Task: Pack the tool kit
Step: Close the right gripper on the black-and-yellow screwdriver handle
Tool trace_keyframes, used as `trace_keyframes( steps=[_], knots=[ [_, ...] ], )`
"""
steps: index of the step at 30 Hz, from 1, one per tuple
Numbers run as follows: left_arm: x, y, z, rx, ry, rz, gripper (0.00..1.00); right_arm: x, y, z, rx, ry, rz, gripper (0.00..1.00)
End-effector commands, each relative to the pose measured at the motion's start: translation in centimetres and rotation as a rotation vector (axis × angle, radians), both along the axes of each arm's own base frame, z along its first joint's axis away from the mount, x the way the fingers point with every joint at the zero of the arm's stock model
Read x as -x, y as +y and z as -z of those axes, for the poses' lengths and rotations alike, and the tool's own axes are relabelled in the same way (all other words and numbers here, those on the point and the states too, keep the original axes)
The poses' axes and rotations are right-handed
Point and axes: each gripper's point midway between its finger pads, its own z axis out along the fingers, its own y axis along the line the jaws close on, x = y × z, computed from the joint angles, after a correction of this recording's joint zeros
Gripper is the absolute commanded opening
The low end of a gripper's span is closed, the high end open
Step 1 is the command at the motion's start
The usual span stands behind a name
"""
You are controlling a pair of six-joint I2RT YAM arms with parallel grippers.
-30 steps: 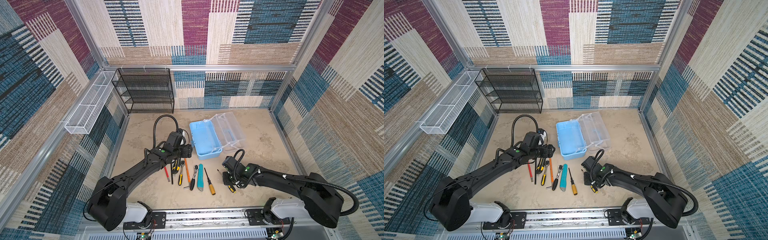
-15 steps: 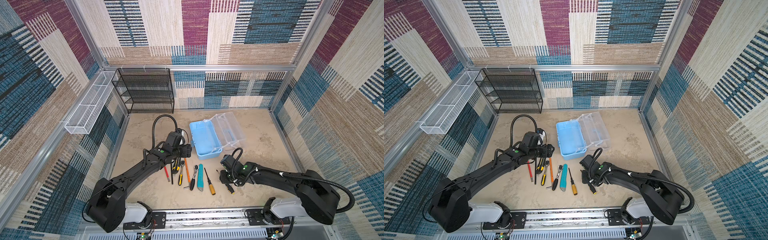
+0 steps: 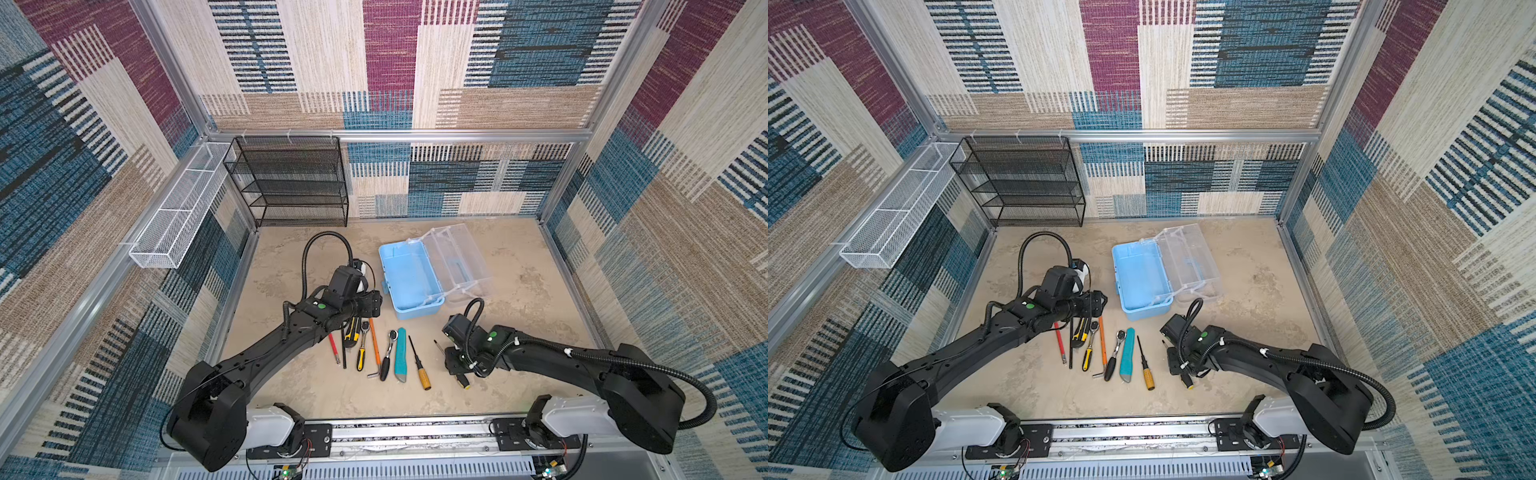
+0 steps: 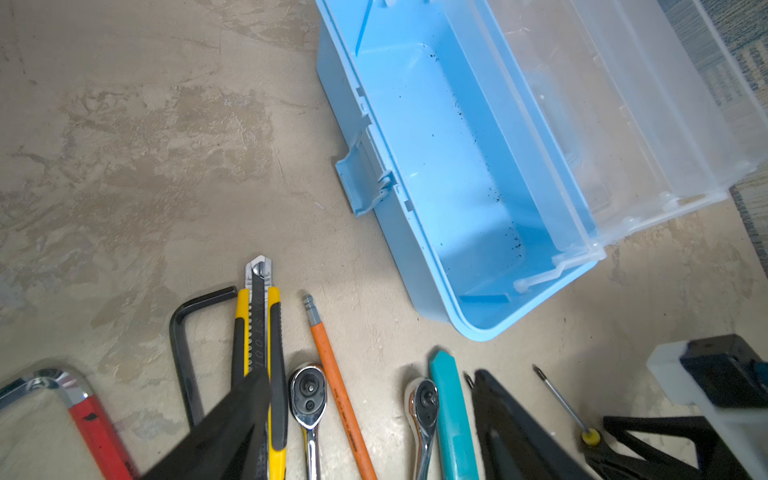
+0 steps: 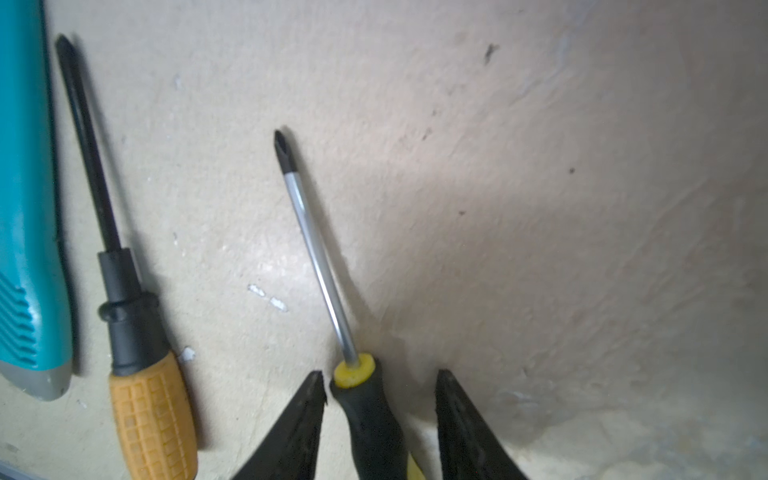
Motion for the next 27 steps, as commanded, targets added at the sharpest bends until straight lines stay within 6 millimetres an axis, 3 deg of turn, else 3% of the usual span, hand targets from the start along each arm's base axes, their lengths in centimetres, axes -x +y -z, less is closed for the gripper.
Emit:
trace_keyframes(
  steps=[1,17,27],
  knots=[
    [-0.3,0.3,-0.4,0.010,-0.019,-0.025,0.80,0.2,-0.3,0.5,0.032,0.012,-0.012,0.45],
    [0.3,1.1,-0.3,-0.013,-0.027,-0.042,0.80,-1.8,0.5,1.3,0.092,-0.004,-0.017,0.21],
    [0.4,1.5,-0.4,-0.020,-0.032,-0.052,0.80,-3.4,0.9,1.4,0.098,-0.032,-0.026,0.13]
  ],
)
